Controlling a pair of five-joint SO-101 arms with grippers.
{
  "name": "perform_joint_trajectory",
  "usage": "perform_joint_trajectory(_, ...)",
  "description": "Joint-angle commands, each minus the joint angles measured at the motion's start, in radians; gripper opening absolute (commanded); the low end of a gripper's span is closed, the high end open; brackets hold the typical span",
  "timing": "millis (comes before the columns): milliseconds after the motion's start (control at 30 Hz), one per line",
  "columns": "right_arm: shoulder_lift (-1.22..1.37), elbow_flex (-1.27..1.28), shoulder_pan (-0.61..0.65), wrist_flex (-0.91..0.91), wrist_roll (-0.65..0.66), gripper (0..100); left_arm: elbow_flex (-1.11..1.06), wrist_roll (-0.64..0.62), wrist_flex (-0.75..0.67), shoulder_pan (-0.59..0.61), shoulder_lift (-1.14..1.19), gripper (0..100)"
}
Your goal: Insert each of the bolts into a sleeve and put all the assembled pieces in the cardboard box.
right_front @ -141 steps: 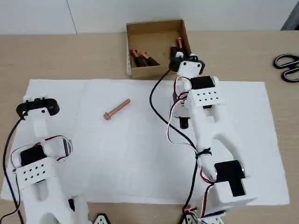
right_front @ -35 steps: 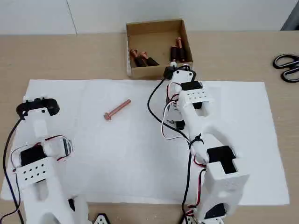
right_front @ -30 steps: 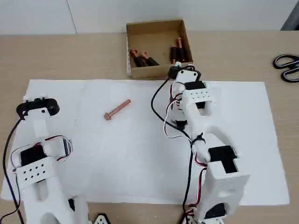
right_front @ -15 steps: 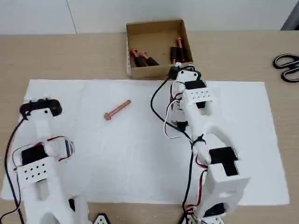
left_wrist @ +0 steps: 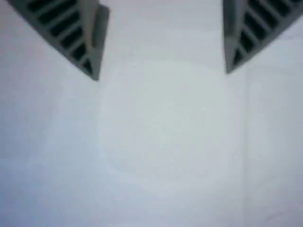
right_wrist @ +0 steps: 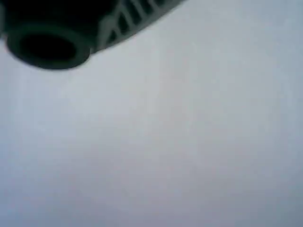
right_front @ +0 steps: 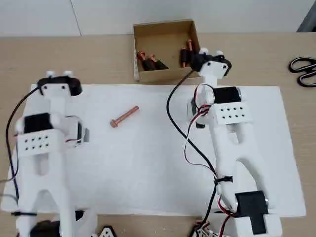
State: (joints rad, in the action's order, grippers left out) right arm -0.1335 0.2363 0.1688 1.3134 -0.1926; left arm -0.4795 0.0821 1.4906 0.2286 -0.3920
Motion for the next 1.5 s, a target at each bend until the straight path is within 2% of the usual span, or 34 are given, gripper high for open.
perform_joint_trajectory(0, -0.061, 0.0, -0.053, 0.012, -0.003, 4.7, 0.113, -0.017, 0.015, -0.115, 0.077, 17)
perform_joint_trajectory(200, -0.059, 0.0, -0.128, 0.004, 0.005, 4.6, 0.291, -0.061, 0.009, -0.238, 0.296, 16)
perform_joint_trajectory(367, -0.061, 0.0, -0.159, 0.007, 0.196, 3.7, 0.44, -0.061, 0.014, -0.239, 0.517, 16)
perform_joint_trajectory(467, -0.061, 0.0, -0.157, 0.004, 0.206, 0.2, 0.509, -0.055, 0.014, -0.242, 0.612, 16)
perform_joint_trajectory(533, -0.061, 0.0, -0.157, 0.007, 0.206, 0.5, 0.555, 0.002, 0.011, -0.242, 0.658, 16)
perform_joint_trajectory(933, -0.061, 0.0, -0.157, 0.01, 0.207, 0.4, 0.72, 0.265, -0.009, -0.247, 0.793, 16)
perform_joint_trajectory(1133, -0.061, 0.0, -0.157, 0.01, 0.207, 0.4, 0.722, 0.308, -0.04, -0.284, 0.841, 16)
perform_joint_trajectory(1467, -0.061, 0.0, -0.157, 0.01, 0.207, 0.4, 0.722, 0.302, -0.13, -0.33, 0.921, 16)
